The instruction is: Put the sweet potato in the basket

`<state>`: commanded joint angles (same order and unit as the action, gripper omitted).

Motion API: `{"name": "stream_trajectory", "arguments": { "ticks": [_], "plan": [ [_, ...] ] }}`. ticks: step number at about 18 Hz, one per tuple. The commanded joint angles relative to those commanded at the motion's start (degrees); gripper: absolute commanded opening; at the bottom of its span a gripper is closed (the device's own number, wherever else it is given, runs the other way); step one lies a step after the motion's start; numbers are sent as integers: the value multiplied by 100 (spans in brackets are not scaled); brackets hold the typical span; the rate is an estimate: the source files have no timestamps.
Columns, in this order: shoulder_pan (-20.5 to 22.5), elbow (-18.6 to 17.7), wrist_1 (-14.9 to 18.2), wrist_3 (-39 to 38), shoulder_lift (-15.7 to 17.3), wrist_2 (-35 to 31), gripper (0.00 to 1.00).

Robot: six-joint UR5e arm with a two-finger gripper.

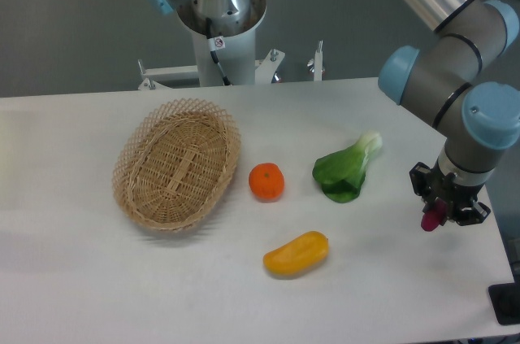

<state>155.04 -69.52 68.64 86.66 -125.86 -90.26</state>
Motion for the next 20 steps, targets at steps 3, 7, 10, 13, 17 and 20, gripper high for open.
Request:
{"name": "stream_trajectory", "arguments": {
  "ticks": [3, 7, 10, 13, 17, 20],
  "plan": [
    [0, 0, 0, 0, 0, 0, 31],
    [-17, -17, 9, -9, 17, 0, 31],
    [-53, -175, 0, -96, 88, 9, 31],
    [-175, -237, -9, -342, 132, 18, 31],
    [-342, -351, -17, -579, 193, 35, 31],
    [-527, -526, -105, -825, 298, 18, 31]
  ]
}}
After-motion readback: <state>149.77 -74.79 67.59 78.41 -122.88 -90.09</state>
